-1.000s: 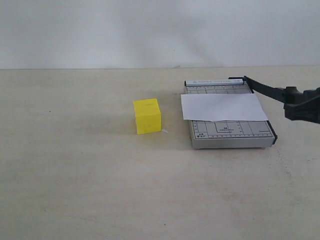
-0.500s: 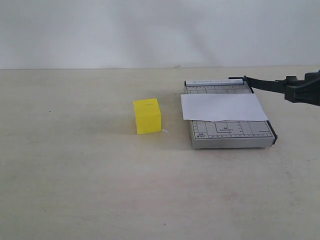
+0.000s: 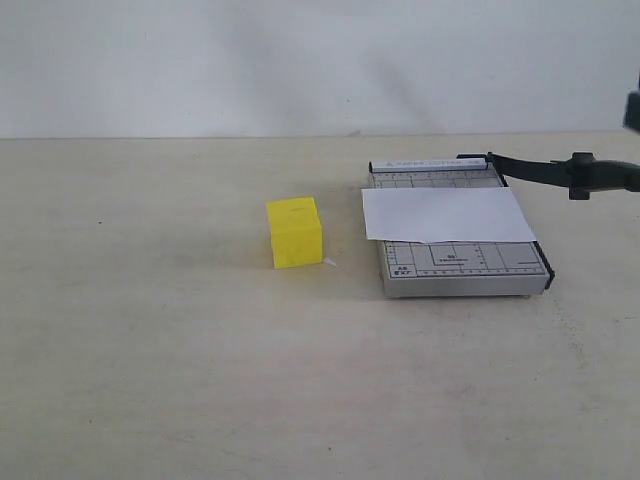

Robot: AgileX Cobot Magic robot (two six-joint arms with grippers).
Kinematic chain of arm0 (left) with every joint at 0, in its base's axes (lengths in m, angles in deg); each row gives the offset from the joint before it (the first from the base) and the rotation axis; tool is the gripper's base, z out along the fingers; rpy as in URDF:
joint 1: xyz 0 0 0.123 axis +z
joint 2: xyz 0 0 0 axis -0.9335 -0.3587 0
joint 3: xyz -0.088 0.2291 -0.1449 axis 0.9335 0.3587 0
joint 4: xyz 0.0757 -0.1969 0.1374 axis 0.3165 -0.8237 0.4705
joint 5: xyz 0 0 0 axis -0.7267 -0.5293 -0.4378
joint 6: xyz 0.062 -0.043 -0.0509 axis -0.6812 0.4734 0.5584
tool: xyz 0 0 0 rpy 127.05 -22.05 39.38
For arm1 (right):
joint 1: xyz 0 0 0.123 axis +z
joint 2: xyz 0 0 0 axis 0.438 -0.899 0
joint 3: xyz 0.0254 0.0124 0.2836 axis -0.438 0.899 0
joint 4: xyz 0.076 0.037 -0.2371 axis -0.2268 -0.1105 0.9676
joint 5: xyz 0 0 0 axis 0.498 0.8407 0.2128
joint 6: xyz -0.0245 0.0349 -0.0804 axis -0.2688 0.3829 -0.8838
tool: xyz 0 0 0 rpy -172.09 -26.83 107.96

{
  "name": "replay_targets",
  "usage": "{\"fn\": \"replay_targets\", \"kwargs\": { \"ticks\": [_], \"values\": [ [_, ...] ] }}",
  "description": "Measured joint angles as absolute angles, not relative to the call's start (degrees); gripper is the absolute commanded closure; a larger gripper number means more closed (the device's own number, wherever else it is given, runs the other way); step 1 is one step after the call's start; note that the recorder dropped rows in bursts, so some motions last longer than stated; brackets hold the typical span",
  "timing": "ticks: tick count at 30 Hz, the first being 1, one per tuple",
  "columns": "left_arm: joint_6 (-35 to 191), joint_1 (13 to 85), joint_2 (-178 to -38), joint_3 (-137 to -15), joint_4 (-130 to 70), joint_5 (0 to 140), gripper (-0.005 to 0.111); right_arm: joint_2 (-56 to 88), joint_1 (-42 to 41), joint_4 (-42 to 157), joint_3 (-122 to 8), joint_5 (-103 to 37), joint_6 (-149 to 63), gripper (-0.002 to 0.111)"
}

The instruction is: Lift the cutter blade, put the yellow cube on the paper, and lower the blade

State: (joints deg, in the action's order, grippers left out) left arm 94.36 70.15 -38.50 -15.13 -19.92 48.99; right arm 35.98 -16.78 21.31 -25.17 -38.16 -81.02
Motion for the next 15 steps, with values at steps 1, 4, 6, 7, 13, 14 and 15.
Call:
{"fn": "replay_targets", "kwargs": {
  "ticks": [1,4,6,7,13,14,15],
  "values": [
    [94.36,70.15,-38.50,-15.13,-19.92,48.99,0.102,41.83,-16.78,21.31,-25.89,-34.67,-79.67,0.066],
    [94.18,70.15,-38.50,-15.13,-19.06,48.99,0.102,55.06,-16.78,21.69,-26.19,-26.06,-77.92,0.097],
    [90.71,70.15,-38.50,-15.13,-12.45,48.99,0.102,60.11,-16.78,22.66,-26.19,-20.34,-77.82,0.108],
    [89.74,70.15,-38.50,-15.13,-9.02,48.99,0.102,61.74,-16.78,22.98,-26.19,-18.11,-77.82,0.108],
    [87.94,70.15,-38.50,-15.13,8.40,50.21,0.102,65.25,-16.78,24.40,-26.19,-6.09,-77.62,0.108],
    [87.94,70.15,-38.50,-15.13,12.49,50.83,0.102,65.25,-16.78,25.22,-26.19,-4.30,-77.62,0.108],
    [87.94,70.15,-38.50,-15.13,16.70,51.28,0.102,65.25,-16.78,25.96,-26.19,-2.55,-77.62,0.108]
  ]
}}
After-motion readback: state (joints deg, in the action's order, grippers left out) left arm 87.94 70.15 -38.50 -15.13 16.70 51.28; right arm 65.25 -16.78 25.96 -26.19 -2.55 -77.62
